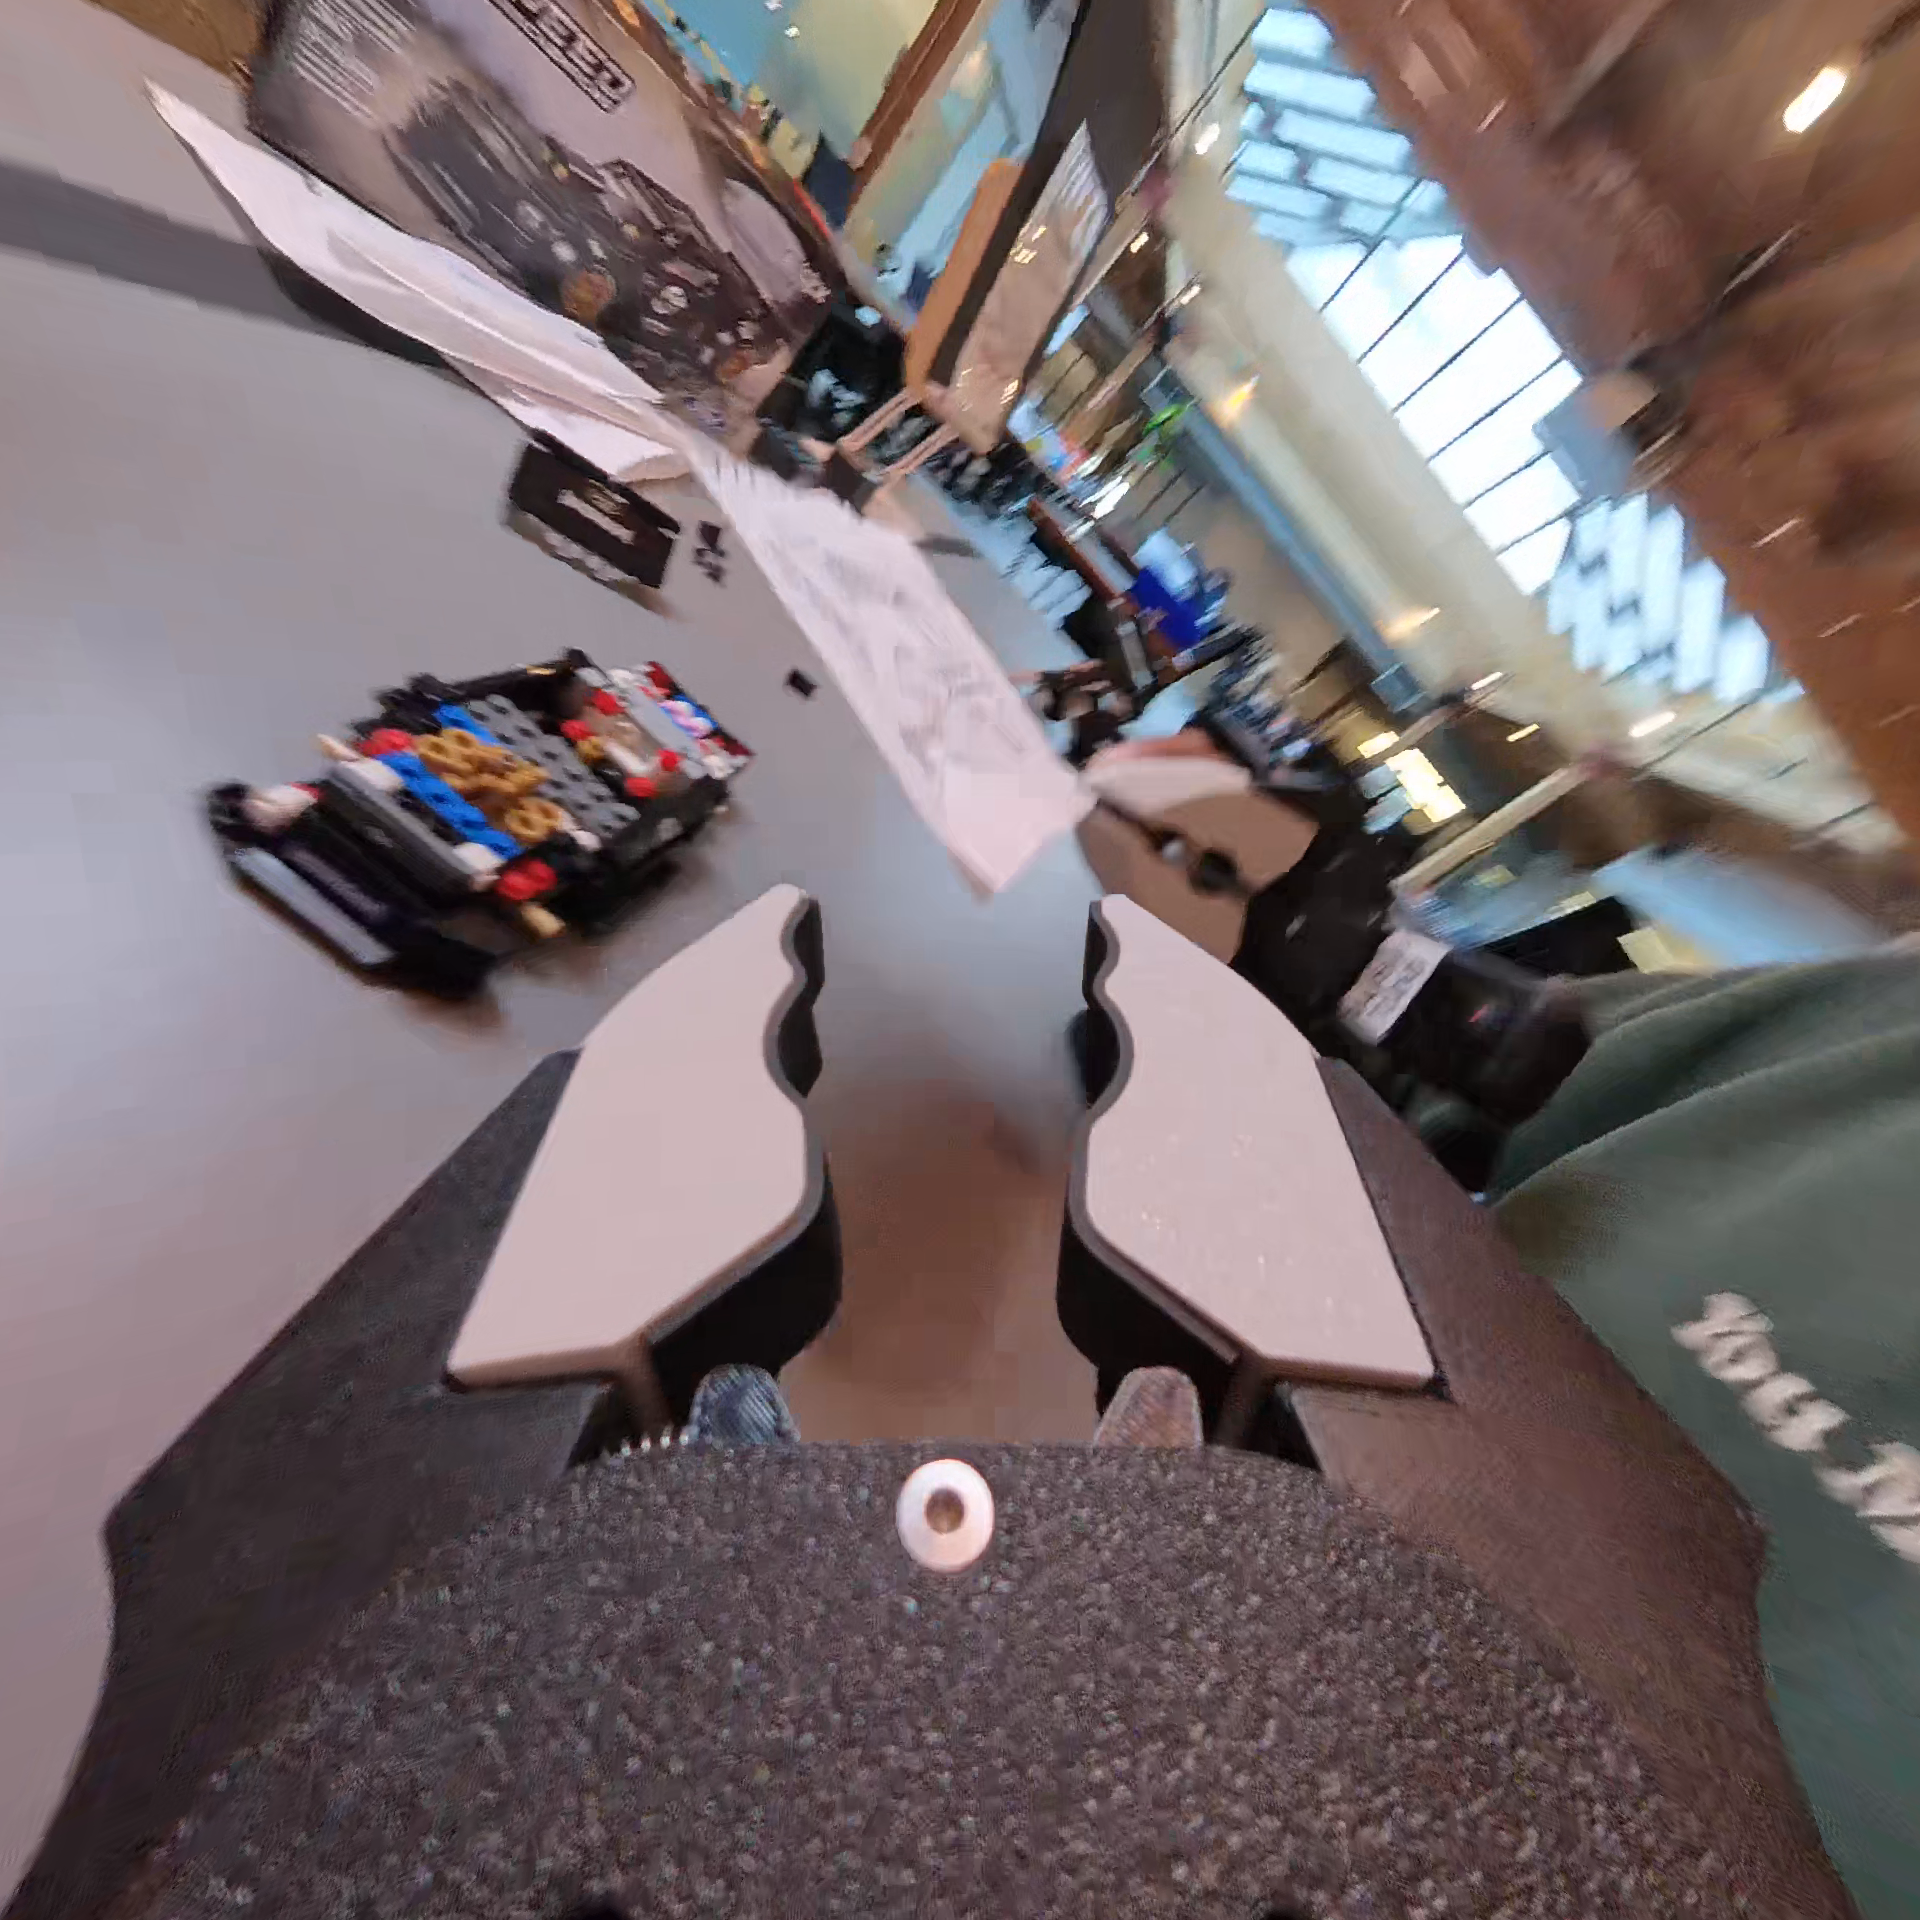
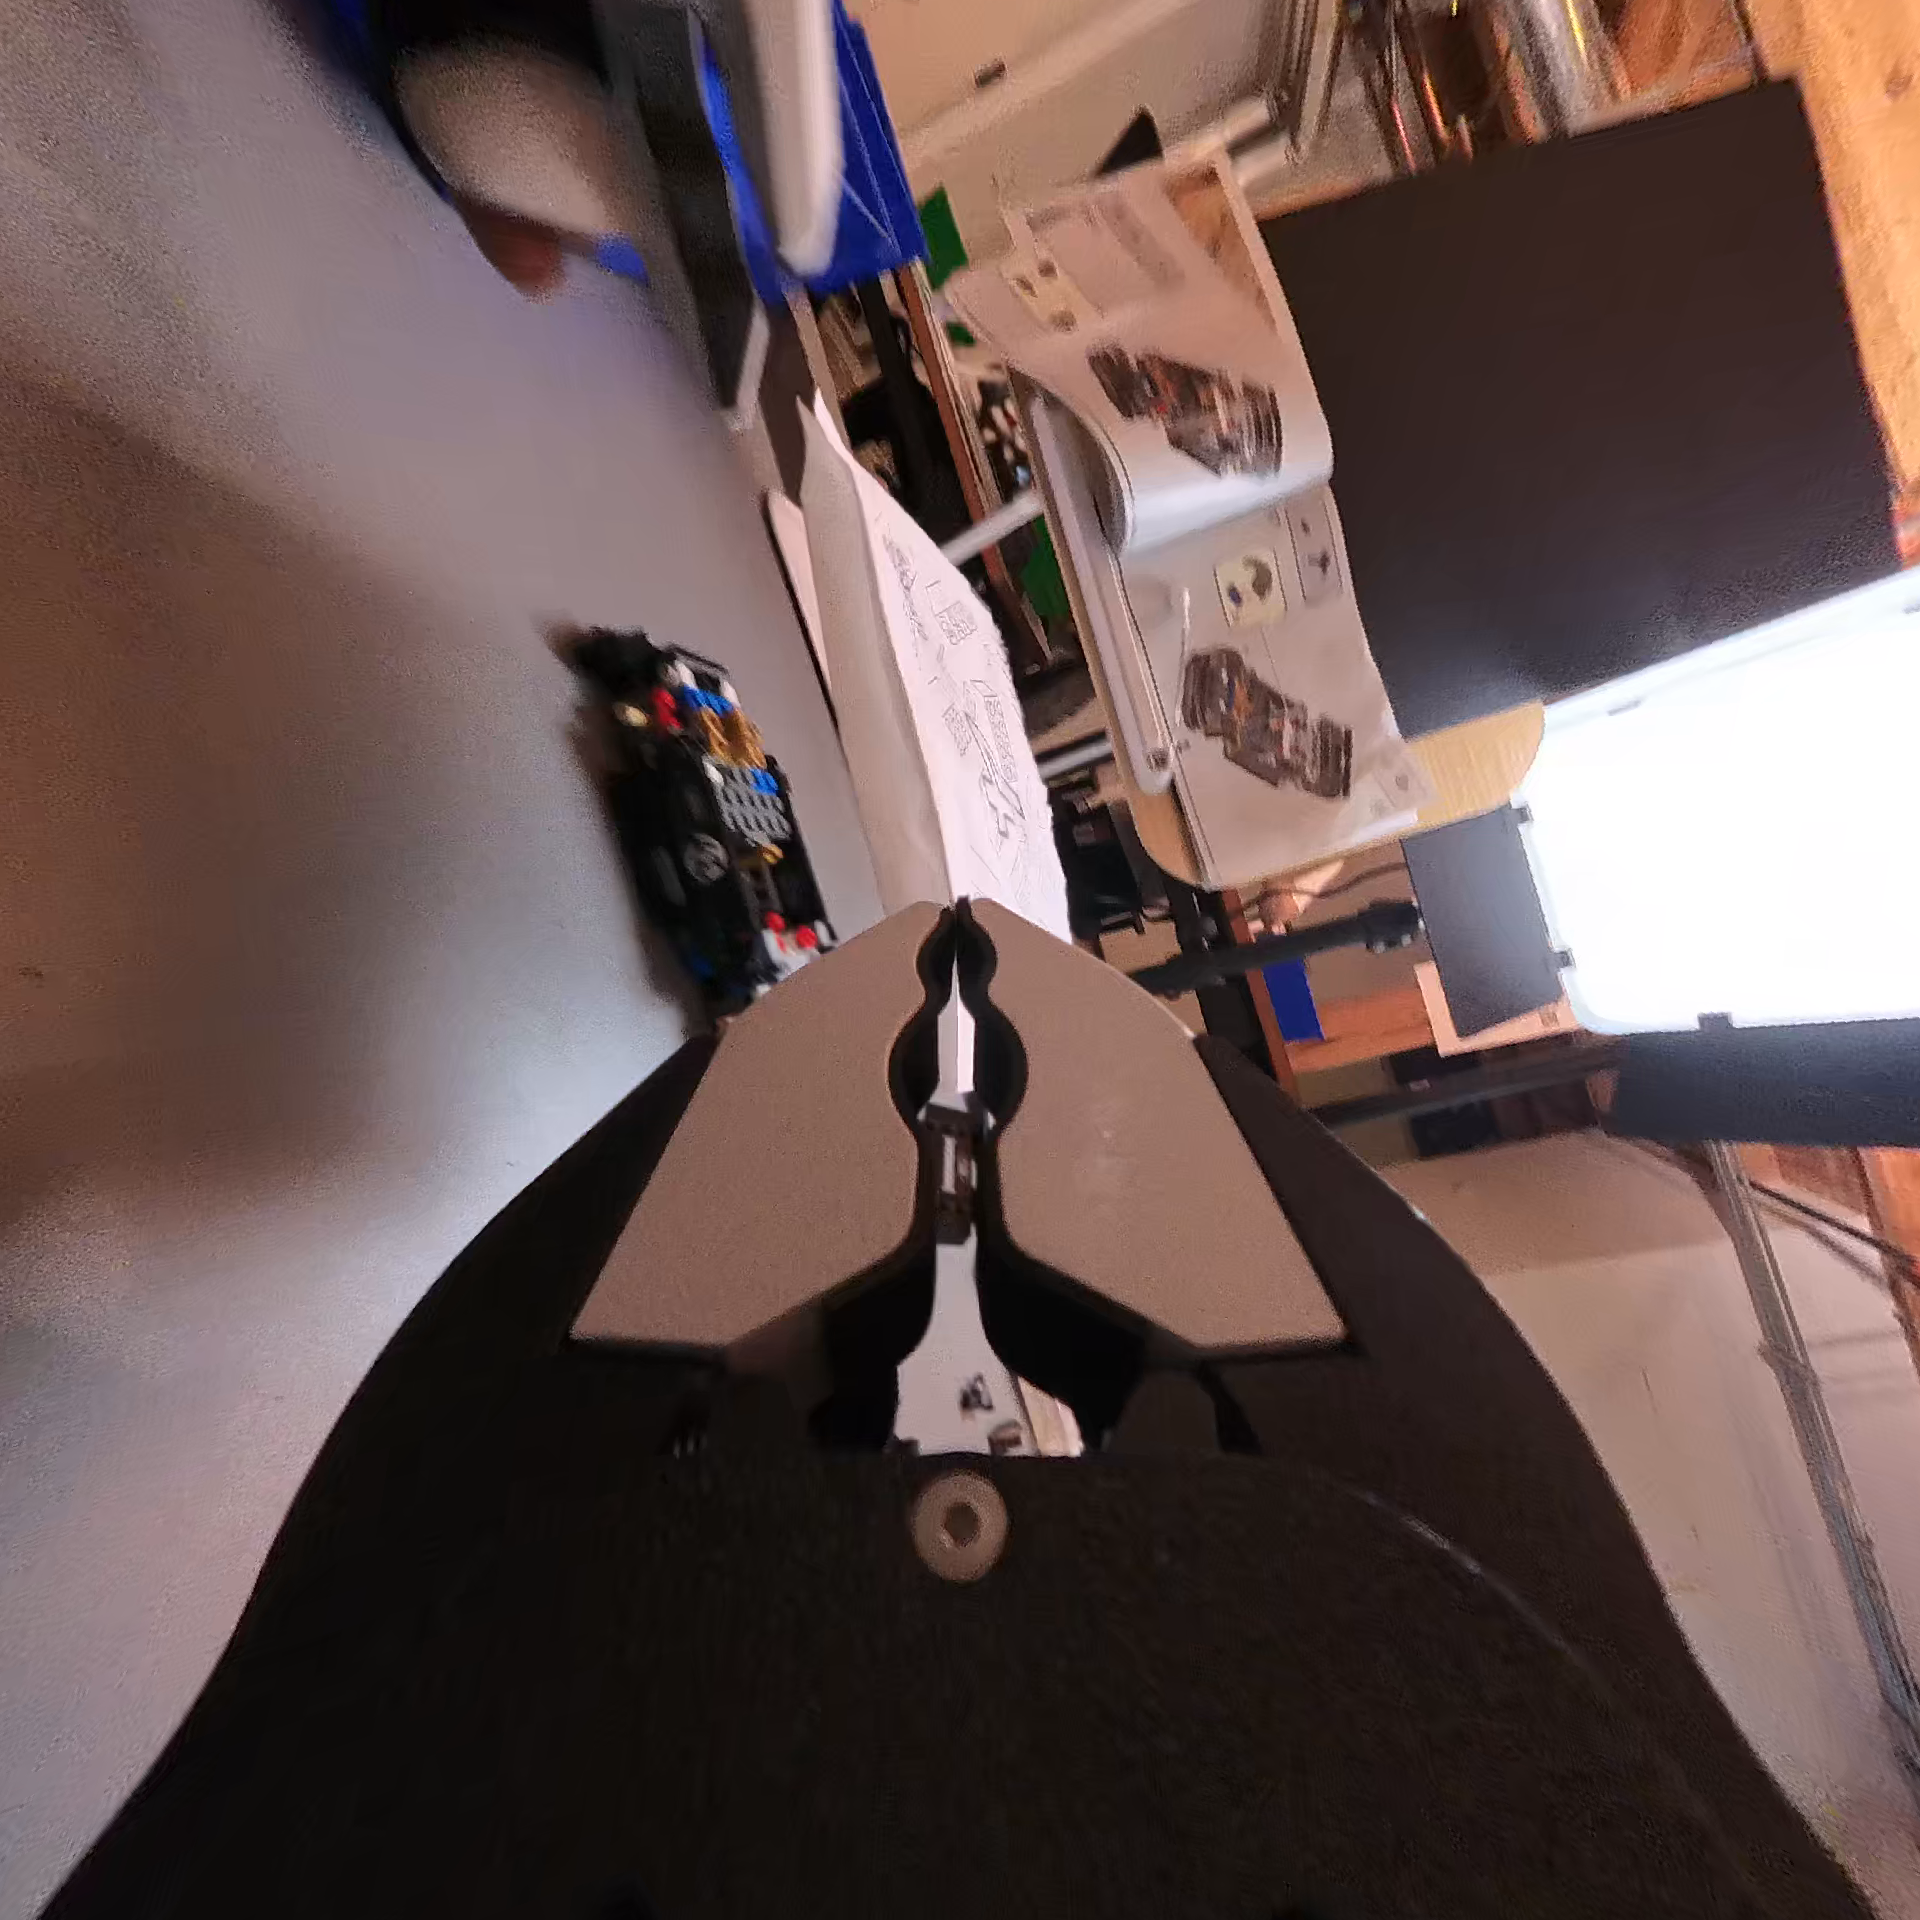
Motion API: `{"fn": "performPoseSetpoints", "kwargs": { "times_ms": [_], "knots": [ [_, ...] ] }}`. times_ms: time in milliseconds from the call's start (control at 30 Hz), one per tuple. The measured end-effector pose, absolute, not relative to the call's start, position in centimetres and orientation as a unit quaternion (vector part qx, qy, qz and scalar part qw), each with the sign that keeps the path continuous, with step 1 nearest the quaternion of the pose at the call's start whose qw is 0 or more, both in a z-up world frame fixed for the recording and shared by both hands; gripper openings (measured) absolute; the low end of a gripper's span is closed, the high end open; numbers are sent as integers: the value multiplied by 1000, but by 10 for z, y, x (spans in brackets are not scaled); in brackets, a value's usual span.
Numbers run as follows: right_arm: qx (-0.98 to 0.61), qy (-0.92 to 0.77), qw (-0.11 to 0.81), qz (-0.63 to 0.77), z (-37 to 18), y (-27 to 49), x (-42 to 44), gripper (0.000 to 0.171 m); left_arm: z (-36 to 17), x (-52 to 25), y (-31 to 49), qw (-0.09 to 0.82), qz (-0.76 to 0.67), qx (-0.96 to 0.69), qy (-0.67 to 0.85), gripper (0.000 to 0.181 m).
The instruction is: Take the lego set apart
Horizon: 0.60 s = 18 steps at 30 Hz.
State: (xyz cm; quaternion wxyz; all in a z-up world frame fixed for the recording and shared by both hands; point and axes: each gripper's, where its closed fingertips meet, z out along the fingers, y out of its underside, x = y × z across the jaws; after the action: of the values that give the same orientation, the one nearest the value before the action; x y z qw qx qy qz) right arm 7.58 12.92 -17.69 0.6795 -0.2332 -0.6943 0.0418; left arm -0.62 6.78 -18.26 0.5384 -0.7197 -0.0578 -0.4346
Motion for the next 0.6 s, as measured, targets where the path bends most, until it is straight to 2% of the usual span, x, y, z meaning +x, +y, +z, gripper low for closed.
{"fn": "performPoseSetpoints", "kwargs": {
  "times_ms": [167,267,333,500,600],
  "knots": [
    [-187,-709,677,61,-187,96,79,0,-174,8,64,507,-541,-666,-83,34],
    [-173,-717,671,74,-194,83,82,0,-176,12,59,512,-534,-669,-72,9],
    [-175,-721,665,86,-199,77,84,0,-181,13,56,514,-513,-685,-58,1],
    [-236,-731,610,195,-203,69,96,17,-203,10,44,501,-443,-743,-21,0],
    [-320,-706,569,273,-190,89,100,23,-225,12,27,435,-431,-791,6,1]
  ]
}}
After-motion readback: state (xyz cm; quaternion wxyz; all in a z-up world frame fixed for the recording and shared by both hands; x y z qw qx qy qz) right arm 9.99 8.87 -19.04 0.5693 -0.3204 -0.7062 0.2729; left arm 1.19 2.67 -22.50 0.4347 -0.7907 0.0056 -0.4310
